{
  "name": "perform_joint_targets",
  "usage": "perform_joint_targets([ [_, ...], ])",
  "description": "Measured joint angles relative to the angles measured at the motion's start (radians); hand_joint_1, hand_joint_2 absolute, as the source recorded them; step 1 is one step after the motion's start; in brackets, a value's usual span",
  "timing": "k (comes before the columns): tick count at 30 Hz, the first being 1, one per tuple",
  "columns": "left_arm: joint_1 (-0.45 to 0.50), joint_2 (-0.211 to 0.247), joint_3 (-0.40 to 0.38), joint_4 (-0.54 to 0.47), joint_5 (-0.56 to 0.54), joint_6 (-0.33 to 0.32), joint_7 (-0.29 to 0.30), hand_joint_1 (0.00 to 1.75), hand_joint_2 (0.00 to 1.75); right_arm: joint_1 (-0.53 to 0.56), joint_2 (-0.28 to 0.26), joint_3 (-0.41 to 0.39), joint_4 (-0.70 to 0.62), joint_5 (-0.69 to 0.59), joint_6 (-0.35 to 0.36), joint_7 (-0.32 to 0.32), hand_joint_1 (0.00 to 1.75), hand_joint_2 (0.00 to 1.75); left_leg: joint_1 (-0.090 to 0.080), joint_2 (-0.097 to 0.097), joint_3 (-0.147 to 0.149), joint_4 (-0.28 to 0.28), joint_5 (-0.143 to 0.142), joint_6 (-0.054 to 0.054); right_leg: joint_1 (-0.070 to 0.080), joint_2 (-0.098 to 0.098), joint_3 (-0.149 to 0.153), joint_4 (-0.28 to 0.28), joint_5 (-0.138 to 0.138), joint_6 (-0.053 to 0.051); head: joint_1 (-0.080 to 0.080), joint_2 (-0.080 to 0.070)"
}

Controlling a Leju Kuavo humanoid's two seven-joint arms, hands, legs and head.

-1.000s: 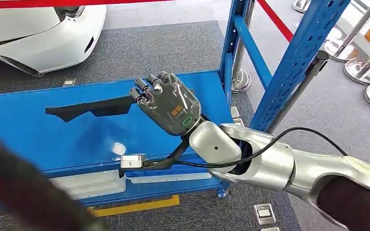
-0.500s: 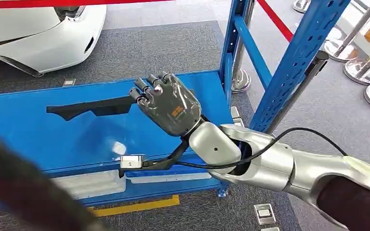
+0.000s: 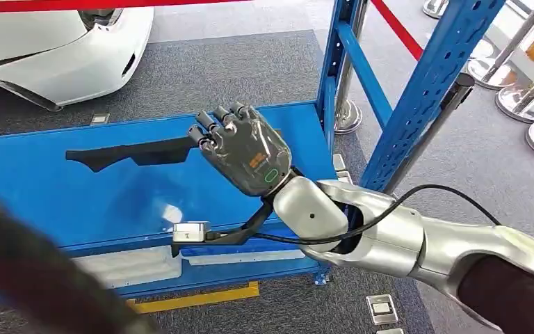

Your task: Take the parts from the cabinet and place them on the table.

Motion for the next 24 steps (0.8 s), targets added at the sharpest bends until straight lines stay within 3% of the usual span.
perform_joint_targets([
  [4, 0.000, 0.000, 0.000, 0.000, 0.001, 0.001, 0.000, 0.00, 1.75, 0.000, 0.000, 0.000, 0.000, 0.000, -0.002, 0.000, 1.75, 1.75, 0.000, 0.000, 0.000, 0.000, 0.000, 0.000, 0.000, 0.000, 0.000, 0.000, 0.000, 0.000, 0.000, 0.000],
  [5, 0.000, 0.000, 0.000, 0.000, 0.002, 0.001, 0.000, 0.00, 1.75, 0.000, 0.000, 0.000, 0.000, 0.000, -0.003, 0.000, 1.75, 1.75, -0.005, 0.000, -0.002, 0.008, -0.002, 0.005, -0.006, -0.001, 0.003, -0.012, 0.008, 0.009, 0.000, 0.000],
  [6, 0.000, 0.000, 0.000, 0.000, 0.002, 0.001, 0.000, 0.00, 1.75, 0.000, 0.000, 0.000, 0.000, 0.001, -0.005, 0.000, 1.75, 1.75, -0.005, -0.001, 0.002, -0.006, 0.008, 0.018, -0.005, -0.002, 0.009, -0.020, 0.012, 0.014, -0.002, 0.000],
  [7, 0.000, -0.002, 0.000, -0.001, 0.002, 0.001, 0.002, 0.00, 1.75, 0.000, -0.001, -0.003, -0.001, 0.001, -0.005, 0.001, 1.75, 1.75, 0.014, 0.003, 0.024, -0.046, 0.029, 0.026, 0.002, -0.001, 0.012, -0.020, 0.007, 0.015, -0.009, 0.000],
  [8, 0.001, -0.002, 0.000, -0.001, 0.002, 0.001, 0.002, 0.00, 1.75, -0.002, -0.002, -0.003, -0.001, 0.001, -0.008, 0.001, 1.75, 1.75, 0.013, 0.008, 0.034, -0.064, 0.035, 0.023, 0.000, 0.000, 0.007, -0.007, -0.001, 0.020, -0.005, 0.000],
  [11, 0.001, -0.002, 0.000, -0.001, 0.002, 0.001, 0.003, 0.00, 1.75, -0.003, -0.002, -0.002, -0.001, 0.002, -0.010, 0.001, 1.75, 1.75, 0.021, 0.011, 0.037, -0.070, 0.037, 0.025, -0.011, 0.000, -0.096, 0.188, -0.088, 0.038, 0.005, 0.000],
  [12, 0.001, -0.002, 0.000, -0.001, 0.002, 0.001, 0.003, 0.00, 1.75, 0.000, -0.003, -0.001, -0.001, 0.002, -0.011, 0.001, 1.75, 1.75, 0.025, 0.011, 0.037, -0.067, 0.034, 0.021, -0.018, 0.000, -0.132, 0.249, -0.098, 0.045, 0.006, 0.000],
  [13, 0.001, -0.002, 0.000, 0.000, 0.002, 0.001, 0.003, 0.00, 1.75, 0.001, -0.005, 0.000, -0.001, 0.002, -0.011, 0.001, 1.75, 1.75, 0.030, 0.010, 0.037, -0.063, 0.029, 0.016, -0.024, -0.001, -0.147, 0.261, -0.083, 0.052, 0.007, 0.000],
  [14, 0.001, -0.002, 0.000, 0.000, 0.003, 0.001, 0.003, 0.00, 1.75, 0.001, -0.006, 0.001, -0.001, 0.001, -0.011, 0.001, 1.75, 1.75, 0.038, 0.008, 0.039, -0.055, 0.021, 0.006, -0.032, -0.002, -0.136, 0.222, -0.043, 0.060, 0.008, 0.000],
  [16, 0.000, -0.001, 0.000, 0.000, 0.003, 0.004, 0.003, 0.00, 1.75, 0.001, -0.006, 0.001, -0.001, 0.002, -0.013, 0.001, 1.75, 1.75, 0.056, 0.004, 0.042, -0.028, -0.006, -0.018, -0.048, -0.008, -0.062, 0.052, 0.061, 0.079, 0.010, 0.000],
  [17, 0.001, 0.004, 0.000, 0.001, 0.003, 0.006, 0.004, 0.00, 1.75, 0.003, -0.008, 0.001, -0.001, 0.002, -0.014, 0.001, 1.75, 1.75, 0.058, 0.003, 0.036, -0.016, -0.020, -0.031, -0.042, -0.006, -0.054, 0.041, 0.028, 0.093, 0.006, 0.000],
  [18, -0.001, 0.005, 0.000, 0.001, 0.004, 0.006, 0.005, 0.00, 1.75, 0.001, -0.007, 0.002, -0.002, 0.002, -0.016, 0.000, 1.75, 1.75, 0.051, 0.003, 0.029, 0.010, -0.033, -0.047, -0.039, -0.004, -0.050, 0.025, 0.025, 0.075, 0.006, -0.003],
  [19, -0.001, 0.005, 0.000, 0.001, 0.004, 0.006, 0.004, 0.00, 1.75, 0.004, -0.007, 0.001, -0.002, 0.002, -0.017, 0.001, 1.75, 1.75, 0.051, -0.001, 0.028, 0.008, -0.031, -0.048, -0.037, -0.003, -0.053, 0.042, 0.015, 0.055, -0.005, -0.003],
  [22, -0.001, 0.005, 0.001, 0.000, 0.005, 0.006, 0.005, 0.00, 1.75, 0.002, -0.008, 0.001, -0.002, 0.002, -0.017, 0.001, 1.75, 1.75, 0.055, 0.000, 0.039, 0.000, -0.036, -0.059, -0.034, -0.004, -0.051, 0.044, 0.005, 0.023, -0.011, 0.000],
  [23, 0.000, 0.006, 0.001, 0.000, 0.005, 0.006, 0.005, 0.00, 1.75, 0.001, -0.007, 0.000, -0.002, 0.002, -0.017, 0.001, 1.75, 1.75, 0.053, 0.001, 0.035, 0.026, -0.053, -0.058, -0.036, -0.006, -0.046, 0.040, 0.003, 0.015, -0.014, 0.000],
  [24, -0.002, 0.006, 0.001, 0.000, 0.005, 0.006, 0.005, 0.00, 1.75, -0.002, -0.007, 0.000, -0.002, 0.003, -0.017, 0.001, 1.75, 1.75, 0.050, 0.001, 0.006, 0.086, -0.085, -0.054, -0.036, -0.006, -0.045, 0.040, 0.002, 0.012, -0.020, 0.000],
])
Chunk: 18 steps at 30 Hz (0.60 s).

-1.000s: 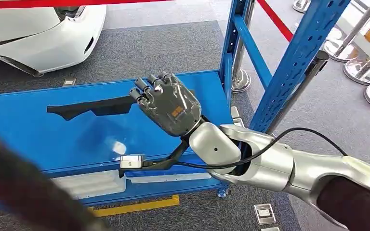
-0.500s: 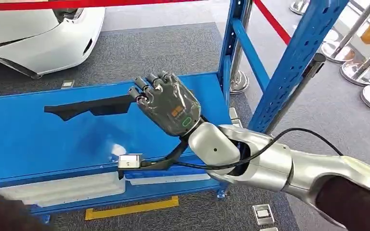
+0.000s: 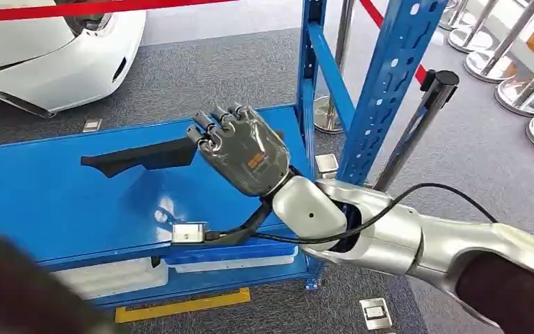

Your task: Take the parts from the cabinet and place them on the table.

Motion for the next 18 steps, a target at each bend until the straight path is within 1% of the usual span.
perform_joint_targets([
  [1, -0.001, 0.000, 0.000, 0.000, 0.000, 0.000, 0.000, 0.00, 1.75, 0.000, 0.000, 0.000, 0.000, 0.000, 0.000, 0.000, 1.75, 1.75, -0.007, 0.000, -0.043, 0.083, -0.039, 0.002, 0.002, -0.001, 0.001, 0.000, -0.001, -0.003, -0.005, 0.000],
  [2, -0.001, 0.000, 0.000, 0.000, 0.000, 0.000, 0.000, 0.00, 1.75, 0.001, 0.000, 0.000, 0.000, 0.000, 0.000, 0.000, 1.75, 1.75, -0.011, 0.000, -0.086, 0.165, -0.070, 0.003, 0.005, -0.001, 0.001, 0.000, -0.002, -0.005, -0.010, 0.000],
  [3, -0.003, 0.000, 0.001, 0.000, 0.002, 0.000, -0.003, 0.00, 1.75, 0.001, 0.000, 0.001, 0.000, 0.000, 0.000, 0.000, 1.75, 1.75, -0.015, 0.000, -0.121, 0.228, -0.083, 0.006, 0.009, -0.001, 0.002, 0.000, -0.004, -0.007, -0.011, 0.000],
  [4, -0.005, 0.000, 0.002, 0.000, 0.005, 0.000, -0.003, 0.00, 1.75, 0.001, 0.000, 0.001, 0.000, 0.000, 0.000, 0.000, 1.75, 1.75, -0.020, 0.000, -0.138, 0.248, -0.072, 0.012, 0.013, 0.000, 0.005, 0.000, -0.004, -0.008, -0.011, 0.000],
  [5, -0.005, 0.000, 0.003, 0.000, 0.005, 0.000, -0.003, 0.00, 1.75, 0.001, 0.000, 0.002, 0.000, 0.000, 0.000, 0.000, 1.75, 1.75, -0.025, 0.000, -0.130, 0.219, -0.034, 0.020, 0.016, 0.001, 0.009, 0.000, -0.006, -0.010, -0.011, 0.000],
  [7, -0.003, 0.000, 0.003, 0.000, 0.006, -0.001, -0.003, 0.00, 1.75, 0.000, 0.000, 0.001, 0.000, 0.000, 0.000, 0.000, 1.75, 1.75, -0.031, 0.000, -0.081, 0.074, 0.070, 0.038, 0.020, 0.006, 0.017, 0.000, -0.007, -0.011, -0.011, 0.000],
  [8, -0.002, 0.000, 0.003, 0.000, 0.006, -0.001, -0.003, 0.00, 1.75, 0.000, 0.000, 0.001, 0.000, 0.000, 0.000, 0.000, 1.75, 1.75, -0.035, -0.001, -0.064, -0.001, 0.102, 0.047, 0.020, 0.006, 0.015, -0.002, -0.007, -0.010, -0.011, 0.000],
  [9, -0.001, 0.000, 0.003, 0.000, 0.006, -0.001, -0.003, 0.00, 1.75, 0.000, 0.000, 0.001, 0.000, 0.000, 0.000, 0.000, 1.75, 1.75, -0.042, -0.003, -0.065, -0.006, 0.101, 0.048, 0.026, 0.009, 0.013, -0.002, -0.004, -0.006, -0.010, 0.000],
  [11, 0.001, -0.001, 0.003, -0.001, 0.006, -0.002, -0.003, 0.00, 1.75, 0.000, 0.000, 0.001, 0.000, 0.000, 0.000, 0.000, 1.75, 1.75, -0.045, -0.003, -0.063, -0.029, 0.096, 0.055, 0.024, 0.009, 0.004, -0.004, 0.005, 0.003, -0.010, 0.000],
  [12, 0.000, -0.001, 0.003, -0.001, 0.007, -0.003, -0.003, 0.00, 1.75, 0.000, 0.000, 0.001, 0.000, 0.000, 0.000, 0.000, 1.75, 1.75, -0.046, -0.003, -0.066, -0.030, 0.094, 0.056, 0.024, 0.007, 0.002, -0.007, 0.009, 0.007, -0.009, 0.000],
  [13, 0.001, -0.002, 0.003, -0.002, 0.007, -0.003, -0.003, 0.00, 1.75, 0.000, 0.000, 0.001, 0.000, 0.000, 0.000, 0.000, 1.75, 1.75, -0.040, -0.003, -0.065, -0.041, 0.102, 0.062, 0.028, 0.006, 0.002, -0.008, 0.013, 0.014, -0.006, 0.000],
  [14, 0.000, -0.004, 0.003, -0.003, 0.007, -0.003, -0.003, 0.00, 1.75, 0.000, 0.000, 0.001, 0.000, 0.000, 0.000, 0.000, 1.75, 1.75, -0.035, 0.001, -0.063, -0.048, 0.109, 0.064, 0.024, 0.006, 0.000, 0.005, -0.006, 0.017, -0.007, 0.000],
  [15, 0.000, -0.004, 0.003, -0.003, 0.007, -0.003, -0.003, 0.00, 1.75, -0.002, 0.000, 0.001, 0.000, 0.000, 0.000, 0.000, 1.75, 1.75, -0.035, 0.000, -0.065, -0.051, 0.115, 0.073, 0.025, 0.006, -0.015, 0.044, -0.042, 0.020, -0.003, 0.000],
  [16, 0.000, -0.005, 0.003, -0.003, 0.007, -0.003, -0.003, 0.00, 1.75, -0.002, 0.000, 0.001, 0.000, 0.000, 0.000, 0.000, 1.75, 1.75, -0.035, 0.001, -0.068, -0.051, 0.117, 0.075, 0.025, 0.006, -0.040, 0.109, -0.082, 0.022, -0.008, 0.000],
  [17, 0.000, -0.005, 0.003, -0.003, 0.007, -0.003, -0.003, 0.00, 1.75, 0.000, -0.001, 0.002, 0.000, 0.000, 0.000, 0.000, 1.75, 1.75, -0.037, 0.001, -0.070, -0.051, 0.119, 0.078, 0.025, 0.006, -0.069, 0.188, -0.119, 0.025, -0.009, 0.000],
  [18, 0.001, -0.005, 0.003, -0.003, 0.007, -0.003, -0.003, 0.00, 1.75, 0.001, -0.001, 0.002, 0.000, 0.000, 0.000, 0.000, 1.75, 1.75, -0.039, 0.001, -0.073, -0.050, 0.121, 0.080, 0.025, 0.006, -0.092, 0.249, -0.142, 0.026, -0.005, 0.000],
])
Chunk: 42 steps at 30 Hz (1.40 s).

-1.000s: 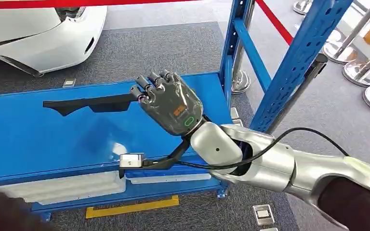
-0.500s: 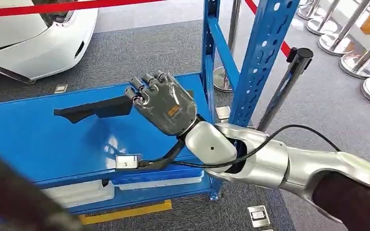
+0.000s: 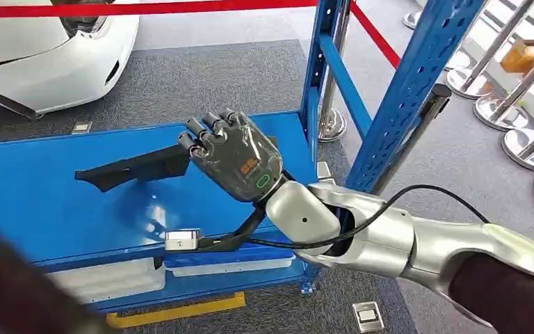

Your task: Take the parts from the cabinet and place them on the table.

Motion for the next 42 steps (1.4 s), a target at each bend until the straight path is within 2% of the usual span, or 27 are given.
perform_joint_targets([
  [1, 0.000, 0.000, 0.000, 0.000, 0.000, 0.000, 0.000, 0.00, 1.75, 0.000, -0.001, 0.000, 0.000, 0.000, 0.000, 0.000, 1.75, 1.75, -0.003, 0.000, -0.004, 0.001, 0.002, 0.002, 0.000, 0.000, -0.009, 0.029, -0.002, -0.001, 0.002, 0.000],
  [2, 0.001, 0.000, 0.000, 0.000, 0.000, 0.000, 0.000, 0.00, 1.75, 0.000, -0.002, 0.000, 0.000, 0.000, 0.000, 0.000, 1.75, 1.75, -0.005, 0.000, -0.006, 0.002, 0.003, 0.002, 0.001, 0.000, 0.008, 0.006, 0.019, -0.005, 0.005, 0.000],
  [5, 0.000, -0.003, 0.000, 0.000, 0.000, 0.000, 0.000, 0.00, 1.75, -0.002, -0.002, 0.000, 0.000, -0.001, 0.000, 0.000, 1.75, 1.75, -0.015, -0.001, -0.004, 0.004, 0.004, 0.002, 0.017, 0.000, 0.146, -0.242, 0.126, -0.039, 0.010, 0.000],
  [6, 0.000, -0.009, 0.000, -0.001, 0.000, 0.000, 0.000, 0.00, 1.75, -0.002, -0.001, 0.000, 0.000, -0.001, 0.000, 0.000, 1.75, 1.75, -0.017, 0.001, -0.010, 0.004, 0.006, -0.002, 0.019, -0.005, 0.160, -0.262, 0.109, -0.054, 0.002, 0.000],
  [10, -0.003, -0.008, 0.002, -0.001, -0.001, 0.002, 0.001, 0.00, 1.75, -0.006, -0.003, -0.001, 0.000, -0.002, 0.000, 0.001, 1.75, 1.75, -0.014, 0.004, -0.018, 0.004, 0.018, -0.019, 0.022, -0.005, 0.155, -0.292, 0.126, -0.055, 0.011, 0.000],
  [11, -0.003, -0.006, 0.002, -0.001, -0.001, 0.002, 0.002, 0.00, 1.75, -0.006, -0.003, -0.002, 0.000, -0.002, 0.000, 0.003, 1.75, 1.75, -0.015, 0.000, -0.018, 0.016, 0.001, -0.023, 0.007, -0.013, 0.161, -0.307, 0.138, -0.051, 0.015, 0.000],
  [12, -0.003, -0.006, 0.002, -0.001, -0.002, 0.002, 0.002, 0.00, 1.75, -0.006, -0.003, -0.002, 0.000, -0.003, 0.000, 0.004, 1.75, 1.75, -0.017, -0.002, -0.028, 0.042, -0.027, -0.032, 0.006, -0.012, 0.160, -0.314, 0.144, -0.056, 0.010, 0.000],
  [14, -0.003, -0.005, 0.002, -0.001, -0.002, 0.002, 0.002, 0.00, 1.75, -0.006, -0.003, -0.002, 0.000, -0.003, 0.000, 0.004, 1.75, 1.75, -0.007, -0.001, -0.078, 0.175, -0.110, -0.046, 0.004, -0.014, 0.151, -0.313, 0.148, -0.057, -0.005, 0.000],
  [15, -0.005, -0.003, 0.003, -0.001, -0.001, 0.002, 0.002, 0.00, 1.75, -0.004, -0.003, -0.001, 0.000, -0.003, 0.000, 0.004, 1.75, 1.75, -0.002, -0.002, -0.100, 0.243, -0.139, -0.054, 0.003, -0.017, 0.147, -0.312, 0.151, -0.056, -0.008, 0.000],
  [16, -0.006, -0.002, 0.005, -0.001, -0.001, 0.002, 0.002, 0.00, 1.75, -0.003, -0.003, 0.000, 0.000, -0.003, -0.001, 0.004, 1.75, 1.75, 0.001, -0.001, -0.105, 0.278, -0.146, -0.061, 0.000, -0.017, 0.144, -0.310, 0.153, -0.053, -0.008, 0.000],
  [18, -0.005, -0.001, 0.005, -0.001, 0.000, 0.002, 0.002, 0.00, 1.75, -0.001, -0.003, 0.000, 0.000, -0.005, -0.002, 0.005, 1.75, 1.75, 0.010, -0.001, -0.056, 0.215, -0.099, -0.073, -0.009, -0.017, 0.136, -0.302, 0.156, -0.048, -0.011, 0.000],
  [20, -0.003, 0.000, 0.005, 0.000, 0.000, 0.002, 0.006, 0.00, 1.75, -0.001, -0.003, -0.001, 0.000, -0.006, -0.004, 0.006, 1.75, 1.75, 0.027, -0.002, 0.037, 0.039, -0.019, -0.092, -0.018, -0.015, 0.123, -0.284, 0.154, -0.037, -0.014, 0.000],
  [21, 0.001, -0.001, 0.005, -0.001, 0.000, 0.002, 0.006, 0.00, 1.75, -0.001, -0.003, -0.001, 0.000, -0.006, -0.006, 0.007, 1.75, 1.75, 0.022, -0.010, 0.043, 0.017, -0.043, -0.100, -0.013, -0.013, 0.114, -0.278, 0.157, -0.027, -0.024, 0.000],
  [22, 0.001, 0.000, 0.005, -0.001, 0.000, 0.002, 0.005, 0.00, 1.75, -0.001, -0.003, -0.001, 0.000, -0.006, -0.008, 0.008, 1.75, 1.75, 0.019, -0.011, 0.033, 0.002, -0.037, -0.080, -0.011, -0.009, 0.101, -0.267, 0.161, -0.021, -0.037, 0.000],
  [24, -0.001, 0.000, 0.005, -0.001, 0.000, 0.003, 0.004, 0.00, 1.75, -0.001, -0.003, -0.001, 0.000, -0.005, -0.015, 0.008, 1.75, 1.75, 0.017, -0.011, 0.016, 0.018, -0.029, -0.061, -0.008, -0.011, 0.093, -0.273, 0.176, -0.005, -0.011, 0.000],
  [26, 0.000, -0.001, 0.005, -0.001, 0.000, 0.003, 0.004, 0.00, 1.75, -0.001, -0.005, -0.001, 0.001, -0.004, -0.020, 0.010, 1.75, 1.75, 0.019, -0.007, 0.005, 0.012, -0.012, -0.035, -0.015, -0.011, 0.084, -0.268, 0.170, 0.011, -0.005, 0.000],
  [28, -0.002, -0.001, 0.005, -0.001, 0.001, 0.002, 0.004, 0.00, 1.75, -0.001, -0.005, -0.001, 0.001, -0.002, -0.024, 0.012, 1.75, 1.75, 0.015, -0.002, -0.012, 0.012, 0.002, -0.014, -0.014, -0.010, 0.054, -0.189, 0.084, 0.010, 0.010, 0.000],
  [30, -0.003, -0.001, 0.005, -0.001, 0.001, 0.002, 0.004, 0.00, 1.75, 0.000, -0.006, -0.001, 0.002, 0.001, -0.029, 0.013, 1.75, 1.75, 0.009, 0.001, -0.030, 0.012, 0.015, -0.005, -0.010, -0.009, 0.010, -0.035, -0.005, 0.008, 0.021, 0.000],
  [31, -0.003, -0.001, 0.005, -0.001, 0.001, 0.002, 0.004, 0.00, 1.75, 0.000, -0.006, -0.001, 0.003, 0.003, -0.031, 0.014, 1.75, 1.75, 0.004, 0.002, -0.040, 0.013, 0.022, -0.003, -0.009, -0.009, 0.001, 0.018, -0.022, 0.006, 0.024, 0.000],
  [32, -0.002, -0.001, 0.005, -0.001, 0.002, 0.002, 0.004, 0.00, 1.75, 0.000, -0.006, -0.001, 0.003, 0.007, -0.031, 0.014, 1.75, 1.75, 0.000, 0.001, -0.049, 0.013, 0.029, -0.002, -0.008, -0.009, 0.012, 0.025, -0.014, 0.002, 0.027, 0.000],
  [34, -0.003, -0.001, 0.005, -0.001, 0.003, 0.000, 0.004, 0.00, 1.75, -0.001, -0.006, -0.001, 0.005, 0.014, -0.031, 0.014, 1.75, 1.75, -0.006, 0.000, -0.064, 0.014, 0.041, -0.002, -0.001, -0.009, 0.096, -0.084, 0.045, -0.014, 0.031, 0.000],
  [35, -0.004, -0.002, 0.005, -0.001, 0.003, 0.000, 0.004, 0.00, 1.75, -0.003, -0.006, -0.001, 0.005, 0.018, -0.031, 0.014, 1.75, 1.75, -0.007, -0.001, -0.068, 0.015, 0.046, -0.004, 0.005, -0.008, 0.158, -0.176, 0.074, -0.026, 0.031, 0.000],
  [36, -0.004, -0.003, 0.005, -0.001, 0.003, 0.000, 0.004, 0.00, 1.75, -0.009, -0.006, -0.001, 0.005, 0.020, -0.031, 0.014, 1.75, 1.75, -0.006, -0.001, -0.070, 0.015, 0.050, -0.006, 0.012, -0.007, 0.206, -0.254, 0.069, -0.039, 0.031, 0.000],
  [37, -0.005, -0.005, 0.006, -0.002, 0.004, 0.000, 0.004, 0.00, 1.75, -0.016, -0.006, -0.002, 0.005, 0.020, -0.031, 0.014, 1.75, 1.75, -0.010, -0.001, -0.075, 0.016, 0.055, -0.013, 0.014, -0.008, 0.225, -0.293, 0.063, -0.038, 0.029, 0.000],
  [40, -0.005, -0.005, 0.006, -0.002, 0.006, 0.000, 0.004, 0.00, 1.75, -0.023, -0.006, -0.003, 0.005, 0.023, -0.030, 0.014, 1.75, 1.75, -0.004, 0.000, -0.075, 0.006, 0.076, -0.031, 0.021, -0.006, 0.218, -0.298, 0.077, -0.041, 0.031, 0.000],
  [41, -0.005, -0.004, 0.006, -0.001, 0.006, 0.000, 0.004, 0.00, 1.75, -0.023, -0.006, -0.003, 0.005, 0.024, -0.029, 0.014, 1.75, 1.75, -0.013, -0.002, -0.078, 0.005, 0.080, -0.038, 0.010, -0.008, 0.216, -0.312, 0.091, -0.047, 0.031, 0.000],
  [42, -0.005, -0.003, 0.006, -0.001, 0.006, 0.001, 0.004, 0.00, 1.75, -0.027, -0.005, -0.002, 0.005, 0.026, -0.029, 0.013, 1.75, 1.75, -0.009, -0.004, -0.081, 0.018, 0.057, -0.041, 0.006, -0.016, 0.211, -0.318, 0.102, -0.051, 0.030, 0.000],
])
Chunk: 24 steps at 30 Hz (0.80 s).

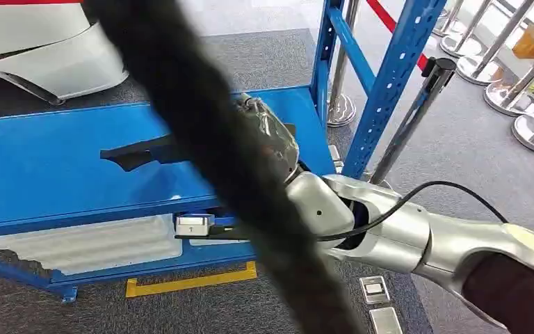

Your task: Take the parts from the cabinet and place them on the table.

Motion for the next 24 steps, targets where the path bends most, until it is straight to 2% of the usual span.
perform_joint_targets([
  [1, -0.002, 0.000, 0.000, 0.000, 0.000, 0.000, 0.000, 0.00, 1.75, -0.005, 0.001, 0.000, 0.000, 0.001, 0.000, 0.000, 1.75, 1.75, 0.002, 0.001, -0.020, 0.046, -0.055, -0.007, -0.001, 0.000, -0.011, -0.001, 0.009, -0.008, -0.010, 0.000],
  [2, -0.003, 0.001, 0.001, 0.000, 0.000, 0.000, 0.000, 0.00, 1.75, -0.007, 0.001, 0.000, 0.000, 0.002, 0.001, 0.000, 1.75, 1.75, 0.004, 0.001, -0.039, 0.113, -0.109, -0.012, -0.001, -0.001, -0.020, 0.000, 0.015, -0.011, -0.020, 0.000],
  [3, -0.005, 0.001, 0.002, 0.000, 0.001, -0.001, 0.000, 0.00, 1.75, -0.007, 0.001, 0.001, 0.000, 0.003, 0.002, 0.000, 1.75, 1.75, 0.005, 0.001, -0.054, 0.184, -0.152, -0.018, -0.001, -0.003, -0.029, 0.001, 0.021, -0.011, -0.025, 0.000],
  [4, -0.006, 0.002, 0.002, 0.000, 0.001, -0.001, 0.000, 0.00, 1.75, -0.007, 0.001, 0.002, 0.000, 0.004, 0.003, -0.001, 1.75, 1.75, 0.005, 0.001, -0.060, 0.245, -0.177, -0.022, -0.001, -0.004, -0.038, 0.002, 0.028, -0.010, -0.029, 0.000],
  [5, -0.006, 0.002, 0.002, 0.000, 0.001, -0.002, 0.000, 0.00, 1.75, -0.007, 0.001, 0.002, 0.000, 0.006, 0.005, -0.002, 1.75, 1.75, 0.005, 0.001, -0.050, 0.268, -0.170, -0.026, -0.001, -0.004, -0.049, 0.004, 0.036, -0.009, -0.035, 0.000],
  [6, -0.005, 0.002, 0.002, 0.000, 0.002, -0.002, 0.000, 0.00, 1.75, -0.008, 0.001, 0.002, 0.000, 0.009, 0.007, -0.002, 1.75, 1.75, 0.008, 0.001, -0.023, 0.248, -0.145, -0.027, -0.001, -0.004, -0.060, 0.006, 0.042, -0.006, -0.040, 0.000],
  [7, -0.004, 0.002, 0.002, 0.000, 0.002, -0.001, 0.000, 0.00, 1.75, -0.010, 0.001, 0.002, 0.000, 0.011, 0.008, -0.002, 1.75, 1.75, 0.012, 0.001, 0.023, 0.191, -0.110, -0.029, -0.001, -0.003, -0.069, 0.009, 0.048, -0.003, -0.044, 0.000],
  [8, -0.004, 0.002, 0.002, 0.000, 0.002, -0.001, 0.003, 0.00, 1.75, -0.013, 0.001, 0.002, 0.000, 0.012, 0.008, -0.002, 1.75, 1.75, 0.016, 0.001, 0.075, 0.110, -0.080, -0.030, -0.002, -0.003, -0.077, 0.014, 0.051, 0.000, -0.045, 0.000],
  [9, 0.000, 0.002, 0.002, 0.000, 0.002, -0.001, 0.005, 0.00, 1.75, -0.019, 0.001, 0.002, 0.000, 0.013, 0.008, -0.002, 1.75, 1.75, 0.020, 0.001, 0.127, 0.022, -0.070, -0.031, -0.002, -0.002, -0.085, 0.022, 0.054, 0.004, -0.048, 0.000],
  [10, 0.004, 0.002, 0.002, 0.000, 0.001, -0.001, 0.005, 0.00, 1.75, -0.024, 0.001, 0.002, 0.000, 0.014, 0.008, -0.002, 1.75, 1.75, 0.014, -0.001, 0.148, -0.020, -0.086, -0.027, 0.003, -0.002, -0.096, 0.030, 0.056, 0.009, -0.053, 0.000],
  [11, 0.006, 0.002, 0.002, 0.000, 0.001, -0.001, 0.004, 0.00, 1.75, -0.027, 0.001, 0.002, 0.000, 0.014, 0.009, -0.002, 1.75, 1.75, 0.011, -0.003, 0.145, -0.028, -0.088, -0.017, 0.003, -0.002, -0.099, 0.030, 0.064, 0.016, -0.051, 0.000],
  [13, 0.005, 0.002, 0.002, 0.000, 0.001, -0.001, 0.004, 0.00, 1.75, -0.027, 0.002, 0.002, 0.000, 0.015, 0.009, -0.001, 1.75, 1.75, 0.009, -0.003, 0.135, -0.029, -0.086, -0.010, 0.002, -0.003, -0.104, 0.030, 0.076, 0.028, -0.044, 0.000],
  [14, 0.006, 0.002, 0.002, 0.000, 0.001, -0.001, 0.004, 0.00, 1.75, -0.027, 0.002, 0.002, 0.000, 0.015, 0.009, -0.002, 1.75, 1.75, 0.013, -0.003, 0.130, -0.034, -0.078, 0.003, 0.004, -0.003, -0.108, 0.032, 0.081, 0.036, -0.038, 0.000],
  [15, 0.004, 0.000, 0.002, 0.000, 0.001, -0.001, 0.004, 0.00, 1.75, -0.028, 0.002, 0.002, 0.000, 0.015, 0.009, -0.001, 1.75, 1.75, 0.017, 0.004, 0.127, -0.041, -0.069, 0.016, -0.002, 0.003, -0.117, 0.048, 0.057, 0.041, -0.039, 0.000],
  [16, 0.004, 0.000, 0.002, 0.000, 0.001, -0.001, 0.004, 0.00, 1.75, -0.031, 0.002, 0.003, 0.000, 0.015, 0.010, -0.002, 1.75, 1.75, 0.016, 0.004, 0.118, -0.041, -0.060, 0.026, 0.000, 0.005, -0.134, 0.087, 0.012, 0.046, -0.029, 0.000],
  [17, 0.003, 0.000, 0.002, 0.000, 0.001, -0.001, 0.004, 0.00, 1.75, -0.033, 0.002, 0.003, 0.000, 0.015, 0.010, -0.002, 1.75, 1.75, 0.015, 0.006, 0.108, -0.041, -0.054, 0.034, -0.001, 0.007, -0.157, 0.153, -0.039, 0.050, -0.022, 0.000],
  [18, 0.003, 0.000, 0.002, 0.000, 0.002, -0.001, 0.004, 0.00, 1.75, -0.031, 0.002, 0.003, 0.000, 0.015, 0.010, -0.002, 1.75, 1.75, 0.014, 0.007, 0.100, -0.041, -0.048, 0.037, -0.001, 0.007, -0.181, 0.230, -0.084, 0.052, -0.018, 0.000],
  [19, 0.003, 0.000, 0.002, 0.000, 0.002, -0.001, 0.004, 0.00, 1.75, -0.031, 0.002, 0.004, 0.000, 0.015, 0.010, -0.002, 1.75, 1.75, 0.013, 0.007, 0.089, -0.040, -0.041, 0.040, -0.001, 0.007, -0.203, 0.303, -0.117, 0.053, -0.013, 0.000],
  [20, 0.003, 0.000, 0.002, 0.000, 0.003, -0.001, 0.004, 0.00, 1.75, -0.031, 0.002, 0.005, 0.000, 0.015, 0.010, -0.002, 1.75, 1.75, 0.012, 0.007, 0.078, -0.039, -0.034, 0.039, -0.001, 0.007, -0.210, 0.348, -0.119, 0.054, -0.012, 0.000],
  [21, 0.003, 0.000, 0.002, 0.000, 0.003, -0.001, 0.004, 0.00, 1.75, -0.031, 0.002, 0.006, 0.000, 0.015, 0.010, -0.002, 1.75, 1.75, 0.011, 0.007, 0.070, -0.038, -0.029, 0.039, -0.001, 0.007, -0.194, 0.337, -0.096, 0.052, -0.011, 0.000],
  [22, 0.003, 0.000, 0.002, 0.000, 0.003, -0.001, 0.004, 0.00, 1.75, -0.031, 0.002, 0.007, 0.000, 0.015, 0.010, -0.002, 1.75, 1.75, 0.010, 0.007, 0.064, -0.036, -0.025, 0.037, -0.001, 0.007, -0.153, 0.284, -0.060, 0.047, -0.009, 0.000],
  [23, 0.003, 0.000, 0.002, 0.000, 0.004, -0.001, 0.004, 0.00, 1.75, -0.031, 0.002, 0.007, 0.000, 0.015, 0.011, -0.002, 1.75, 1.75, 0.009, 0.006, 0.061, -0.034, -0.022, 0.035, 0.000, 0.007, -0.099, 0.200, -0.025, 0.042, -0.005, 0.000],
  [24, 0.004, 0.000, 0.002, 0.000, 0.004, -0.001, 0.004, 0.00, 1.75, -0.031, 0.002, 0.007, 0.000, 0.015, 0.011, -0.002, 1.75, 1.75, 0.008, 0.006, 0.060, -0.031, -0.021, 0.034, 0.003, 0.008, -0.037, 0.101, 0.003, 0.032, -0.003, 0.000],
])
